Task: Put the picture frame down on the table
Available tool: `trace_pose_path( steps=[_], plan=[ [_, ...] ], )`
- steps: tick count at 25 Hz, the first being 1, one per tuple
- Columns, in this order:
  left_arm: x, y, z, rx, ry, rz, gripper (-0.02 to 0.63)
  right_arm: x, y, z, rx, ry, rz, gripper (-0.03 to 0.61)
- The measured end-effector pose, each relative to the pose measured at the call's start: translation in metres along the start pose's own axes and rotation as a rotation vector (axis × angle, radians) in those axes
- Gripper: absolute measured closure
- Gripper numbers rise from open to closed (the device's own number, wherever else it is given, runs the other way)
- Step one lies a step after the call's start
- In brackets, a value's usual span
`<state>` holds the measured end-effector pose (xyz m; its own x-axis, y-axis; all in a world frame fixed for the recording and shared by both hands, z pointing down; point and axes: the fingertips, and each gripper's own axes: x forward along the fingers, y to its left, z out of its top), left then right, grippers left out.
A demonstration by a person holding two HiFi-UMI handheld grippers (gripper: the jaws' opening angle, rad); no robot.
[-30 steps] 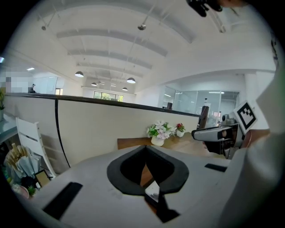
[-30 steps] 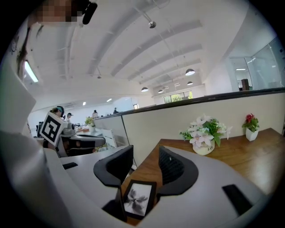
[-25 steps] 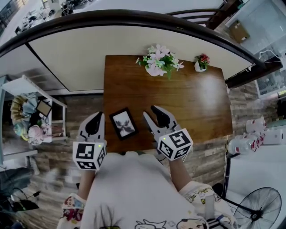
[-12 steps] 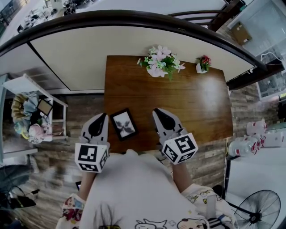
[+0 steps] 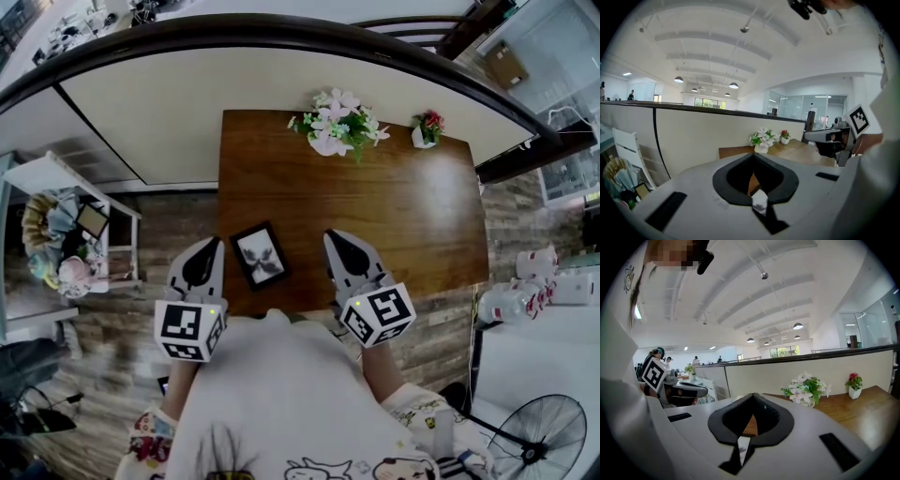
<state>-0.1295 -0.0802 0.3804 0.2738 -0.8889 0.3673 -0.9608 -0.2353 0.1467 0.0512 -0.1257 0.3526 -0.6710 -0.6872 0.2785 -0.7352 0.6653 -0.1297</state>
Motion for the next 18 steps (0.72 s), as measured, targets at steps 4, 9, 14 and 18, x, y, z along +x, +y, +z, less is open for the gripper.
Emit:
trace_pose_path(
  steps=[4, 9, 14, 18],
  plan=[
    [-0.0027, 0.0035, -0.0032, -0.003, 0.005, 0.005, 0.61, -0.0015, -0.0023, -0.001, 0.014, -0.004, -0.016, 0.578],
    [-0.0035, 0.0057, -0.0056, -0.01, 0.009, 0.011, 0.611, -0.0022, -0.003, -0.0037, 0.027, -0.002, -0.015, 0.579],
    [-0.0038, 0.0035, -0.0062, -0.01, 0.01, 0.011, 0.611, -0.0051, -0.005, -0.0079, 0.036, 0.016, -0.024, 0.578],
    [-0.0053, 0.0031, -0.0061, -0.014, 0.01, 0.015, 0.612, -0.0057, -0.0047, -0.0099, 0.038, 0.024, -0.019, 0.578]
  ],
)
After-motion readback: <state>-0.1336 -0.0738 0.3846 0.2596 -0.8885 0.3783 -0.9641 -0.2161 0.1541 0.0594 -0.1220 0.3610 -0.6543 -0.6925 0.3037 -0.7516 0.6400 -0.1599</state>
